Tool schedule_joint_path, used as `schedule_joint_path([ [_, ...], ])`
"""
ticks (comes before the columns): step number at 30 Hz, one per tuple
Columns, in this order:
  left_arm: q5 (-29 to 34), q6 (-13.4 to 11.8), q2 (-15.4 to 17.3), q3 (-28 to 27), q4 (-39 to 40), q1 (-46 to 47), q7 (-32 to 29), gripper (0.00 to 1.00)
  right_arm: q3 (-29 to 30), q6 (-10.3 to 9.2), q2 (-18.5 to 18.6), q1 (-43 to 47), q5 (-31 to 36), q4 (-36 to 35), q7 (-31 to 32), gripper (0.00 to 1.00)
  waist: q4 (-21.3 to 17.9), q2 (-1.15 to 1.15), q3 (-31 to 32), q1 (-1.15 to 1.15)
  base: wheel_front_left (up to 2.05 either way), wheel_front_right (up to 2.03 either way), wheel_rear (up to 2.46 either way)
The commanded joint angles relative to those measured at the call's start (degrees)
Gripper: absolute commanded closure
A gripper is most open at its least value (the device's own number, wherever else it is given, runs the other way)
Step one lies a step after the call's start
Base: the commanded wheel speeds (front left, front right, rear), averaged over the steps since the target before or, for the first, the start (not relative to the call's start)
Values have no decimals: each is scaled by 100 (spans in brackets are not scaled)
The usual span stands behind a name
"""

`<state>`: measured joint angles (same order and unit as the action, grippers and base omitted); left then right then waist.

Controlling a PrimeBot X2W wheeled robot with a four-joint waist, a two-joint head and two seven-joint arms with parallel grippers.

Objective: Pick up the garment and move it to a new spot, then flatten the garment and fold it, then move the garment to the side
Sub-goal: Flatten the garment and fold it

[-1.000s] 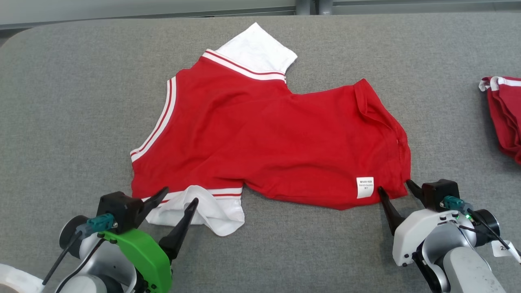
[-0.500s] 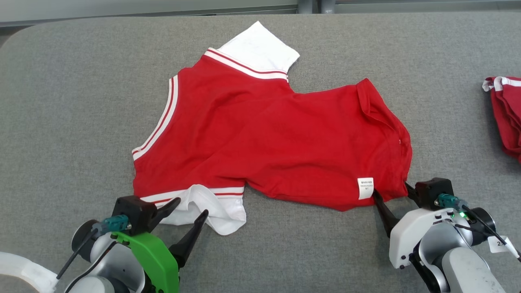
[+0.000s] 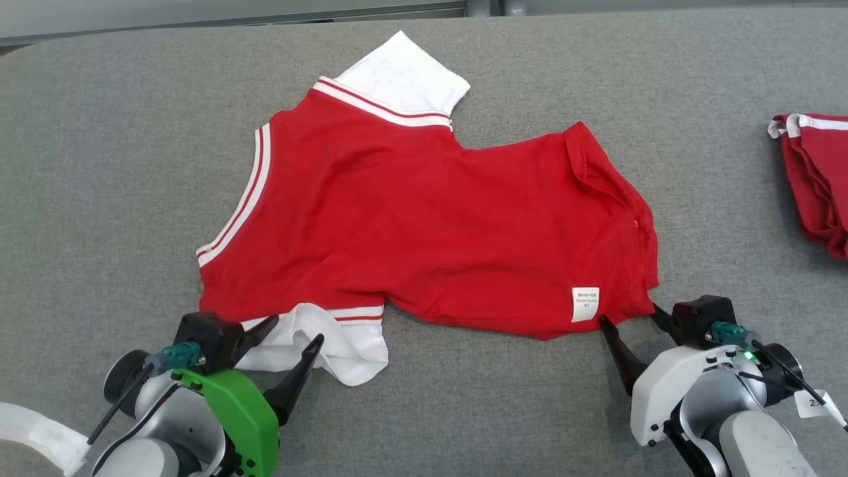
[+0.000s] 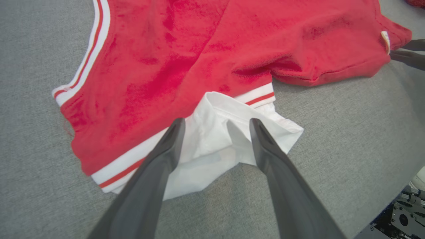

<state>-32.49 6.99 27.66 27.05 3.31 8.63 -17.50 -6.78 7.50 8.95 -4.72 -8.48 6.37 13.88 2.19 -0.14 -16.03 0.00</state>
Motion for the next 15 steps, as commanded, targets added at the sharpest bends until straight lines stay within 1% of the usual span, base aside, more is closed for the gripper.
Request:
schedule_joint_path([
  [1, 13, -4, 27, -24, -27, 94, 49, 0, -15, -2, -8, 58, -7, -21, 9, 0, -26, 14, -12, 0, 0, 0, 0],
  [7, 98, -95, 129, -31, -171, 93, 3, 0, -86, -2, -10, -38, 27, -91, 17, 0, -46, 14, -46, 0, 0, 0, 0],
  [12, -7, -74, 43, 26, -300, 112, -20, 0, -78, -2, -27, -77, 28, -113, 22, 0, -3, 14, -81, 0, 0, 0, 0],
  [13, -42, -66, 11, 35, -334, 135, -7, 10, -81, -2, -21, -98, 32, -97, 30, 0, 10, 14, -89, 0, 0, 0, 0],
  [14, -68, -56, -10, 57, -385, 157, -7, 37, -97, -2, -12, -126, 39, -73, 39, 0, 19, 14, -95, 0, 0, 0, 0],
  [15, -87, -47, -27, 79, -442, 186, 13, 58, -109, -2, -16, -164, 32, -49, 29, 3, 25, 14, -102, 0, 0, 0, 0],
])
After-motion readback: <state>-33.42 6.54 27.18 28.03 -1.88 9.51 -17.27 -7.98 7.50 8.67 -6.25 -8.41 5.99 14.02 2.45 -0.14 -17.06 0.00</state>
